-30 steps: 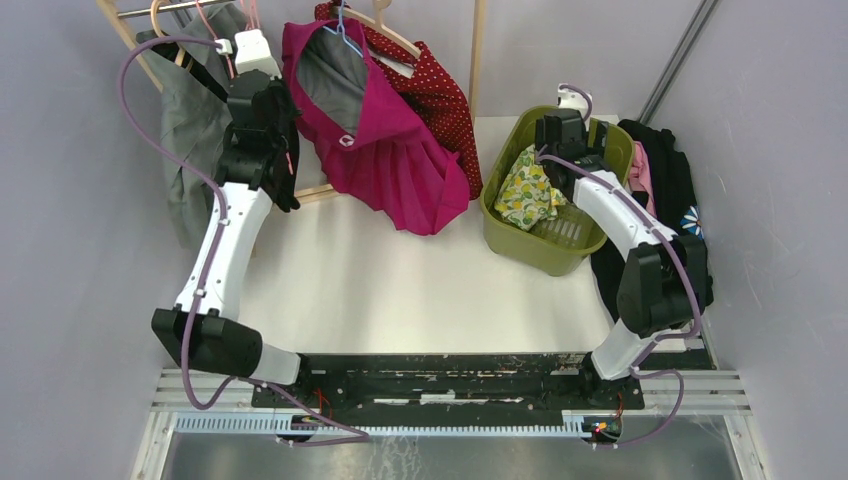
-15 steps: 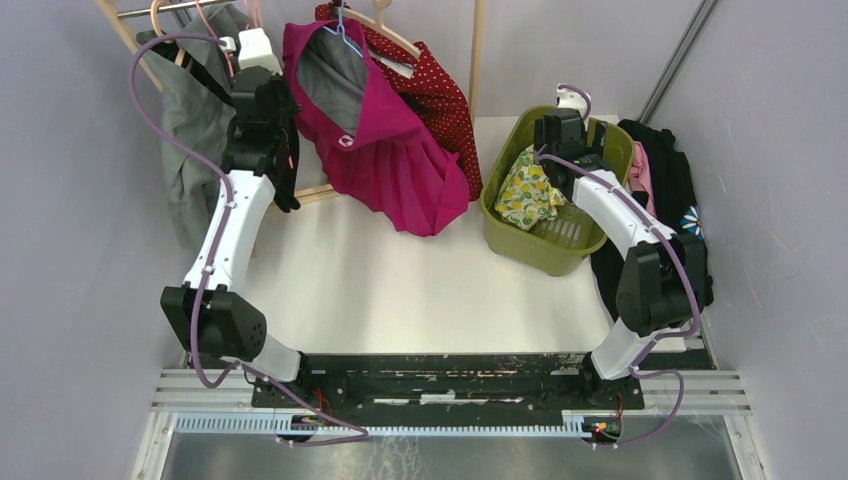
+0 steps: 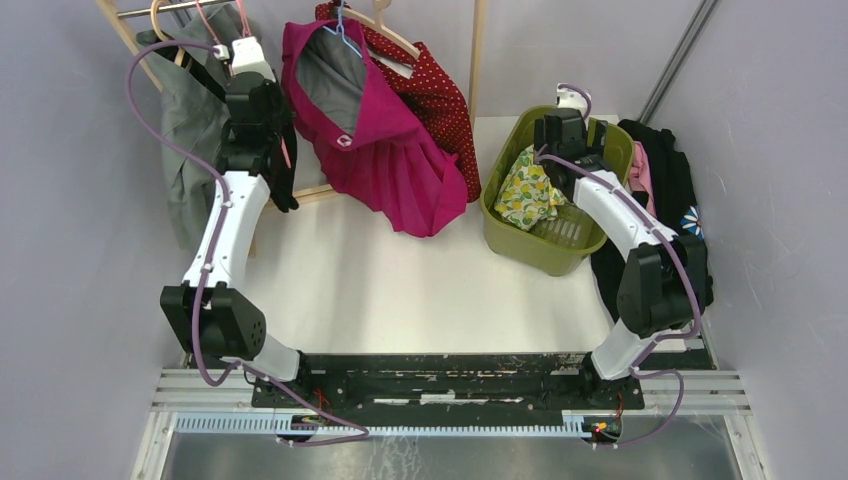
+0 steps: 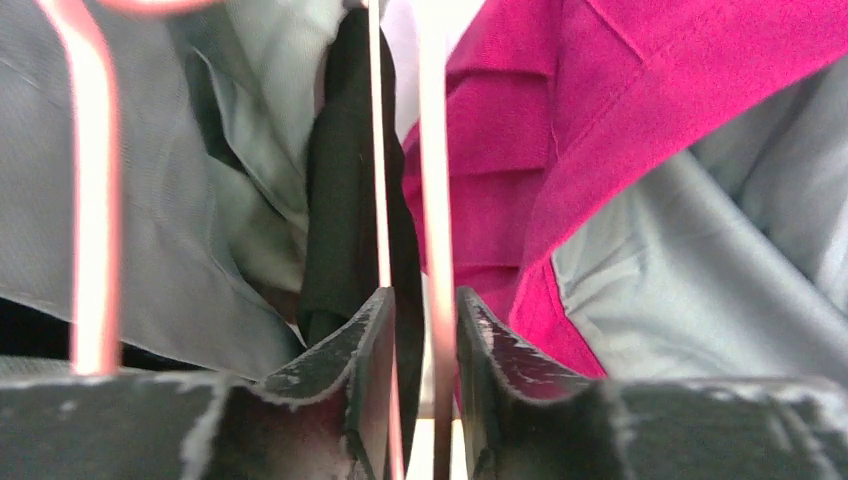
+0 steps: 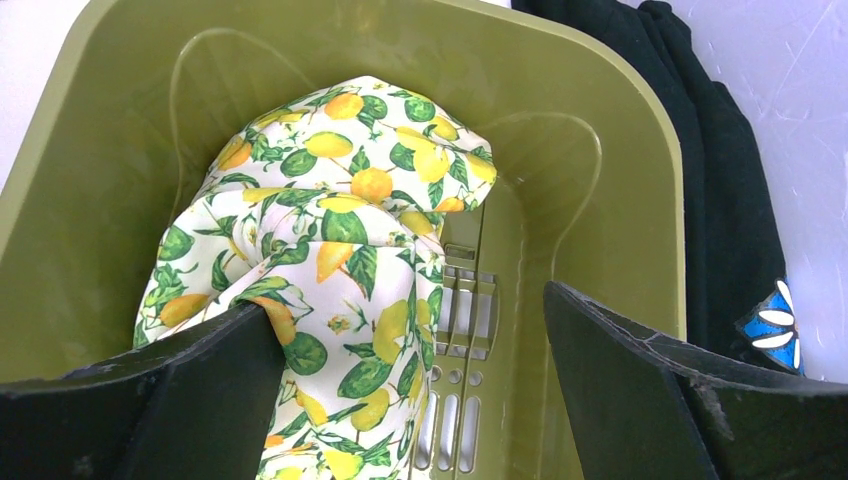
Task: Remove the skirt from the hanger
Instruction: Place the hanger at the clothesline.
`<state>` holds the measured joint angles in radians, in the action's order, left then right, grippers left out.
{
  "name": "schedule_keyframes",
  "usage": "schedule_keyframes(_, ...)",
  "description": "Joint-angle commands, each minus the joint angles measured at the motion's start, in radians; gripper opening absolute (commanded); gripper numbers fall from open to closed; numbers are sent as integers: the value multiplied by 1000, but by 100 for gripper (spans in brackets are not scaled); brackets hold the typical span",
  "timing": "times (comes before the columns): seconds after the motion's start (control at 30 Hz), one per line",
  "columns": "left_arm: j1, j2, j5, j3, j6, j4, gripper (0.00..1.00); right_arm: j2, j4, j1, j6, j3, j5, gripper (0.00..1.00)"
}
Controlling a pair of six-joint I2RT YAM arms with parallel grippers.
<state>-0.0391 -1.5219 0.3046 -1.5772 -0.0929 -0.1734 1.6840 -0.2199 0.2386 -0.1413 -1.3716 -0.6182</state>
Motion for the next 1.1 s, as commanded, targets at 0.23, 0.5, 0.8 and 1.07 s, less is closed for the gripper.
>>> schedule_keyframes(0.23,7,107,-167,-43,-2,-45,76,-77,35,4,-24,30,27,100)
schedule_keyframes(0.5,4,251,-168,-12,4,-93,85,-96,36,3,-36,55,37,100)
schedule_keyframes(0.8,-1,384,-99,46,37,-136,85,-88,36,7,-47,54,55,100)
schedule_keyframes(1.07,2,287,-32,26,83,-103,85,-78,34,13,-56,49,66,100)
